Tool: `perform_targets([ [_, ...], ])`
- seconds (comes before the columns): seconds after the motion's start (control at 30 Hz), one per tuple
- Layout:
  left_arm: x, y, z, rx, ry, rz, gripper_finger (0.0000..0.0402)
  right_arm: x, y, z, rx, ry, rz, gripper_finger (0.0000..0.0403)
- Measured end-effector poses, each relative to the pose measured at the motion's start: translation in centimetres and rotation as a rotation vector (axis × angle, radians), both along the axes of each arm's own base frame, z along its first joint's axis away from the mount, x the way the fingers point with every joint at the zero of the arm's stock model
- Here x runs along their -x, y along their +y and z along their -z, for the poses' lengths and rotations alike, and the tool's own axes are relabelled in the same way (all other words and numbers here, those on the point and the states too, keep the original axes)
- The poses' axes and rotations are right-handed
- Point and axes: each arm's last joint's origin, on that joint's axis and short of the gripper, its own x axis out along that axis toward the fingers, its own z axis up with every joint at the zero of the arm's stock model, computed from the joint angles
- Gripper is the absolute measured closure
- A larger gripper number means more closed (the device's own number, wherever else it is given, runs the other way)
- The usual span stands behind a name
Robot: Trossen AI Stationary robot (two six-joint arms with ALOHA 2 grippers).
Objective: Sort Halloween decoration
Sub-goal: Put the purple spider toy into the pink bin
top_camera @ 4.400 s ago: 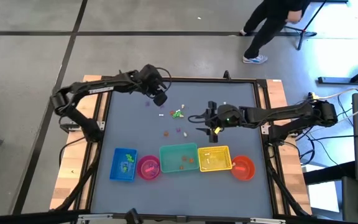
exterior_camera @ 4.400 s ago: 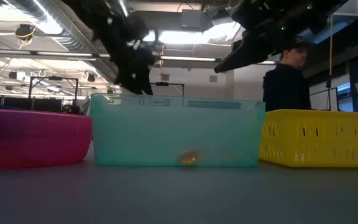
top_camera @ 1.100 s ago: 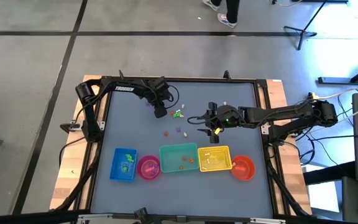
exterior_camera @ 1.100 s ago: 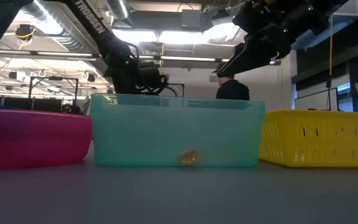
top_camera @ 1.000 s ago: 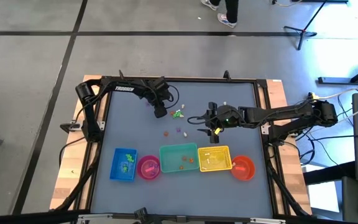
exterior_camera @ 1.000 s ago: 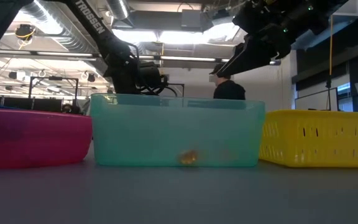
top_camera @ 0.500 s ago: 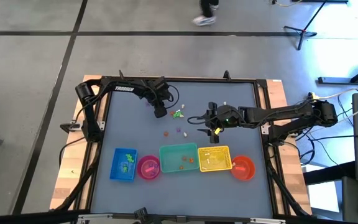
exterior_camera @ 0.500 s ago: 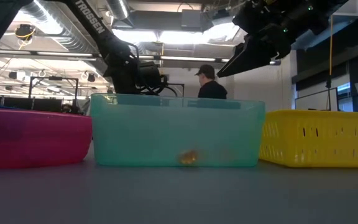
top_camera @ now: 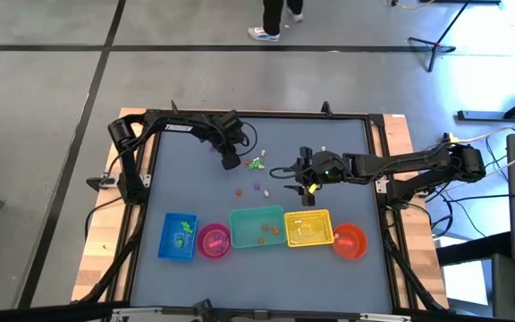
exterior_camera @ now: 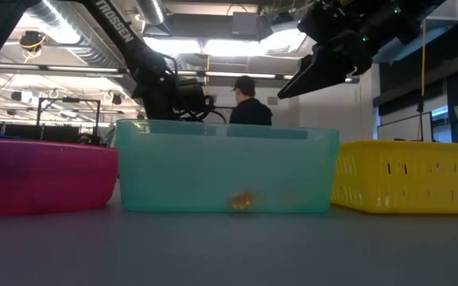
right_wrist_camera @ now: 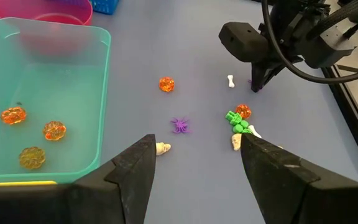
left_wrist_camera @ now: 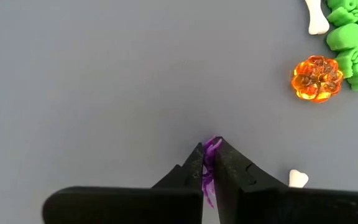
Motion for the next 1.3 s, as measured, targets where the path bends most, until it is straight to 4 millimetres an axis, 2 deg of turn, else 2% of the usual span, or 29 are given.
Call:
perform_targets([
  [0.13,0.6,-0.4,-1.4,0.011,-0.005,-0.028,0.0401,0.0,0.0,0.0,0.000,-0.002,0.000,0.0169],
  [0.23,0.9,-0.9,-3.2,0.023,-0.033,-0.064,0.0401,0.0,0.0,0.0,0.000,-0.002,0.000,0.0169],
  [0.47,1.5,-4.7,-7.2,0.228,-0.124,-0.110,0.0401,0.0,0.0,0.0,0.000,-0.002,0.000,0.0169],
  [0.67,0.2,-10.5,-9.7,0.437,-0.201,-0.087,0.0401,0.0,0.0,0.0,0.000,-0.003,0.000,0.0169],
  [0.83,-1.0,-16.7,-9.9,0.481,-0.161,0.032,0.0401,0.0,0.0,0.0,0.000,-0.003,0.000,0.0169],
  [1.0,-1.1,-22.1,-9.9,0.450,-0.130,0.124,0.0401,0.0,0.0,0.0,0.000,-0.003,0.000,0.0169],
  [1.13,-0.6,-25.4,-9.9,0.377,-0.115,0.115,0.0401,0.0,0.0,0.0,0.000,-0.004,0.000,0.0169],
  [1.3,0.0,-27.9,-9.8,0.312,-0.122,0.062,0.0387,0.0,0.0,0.0,0.000,-0.005,0.000,0.0169],
])
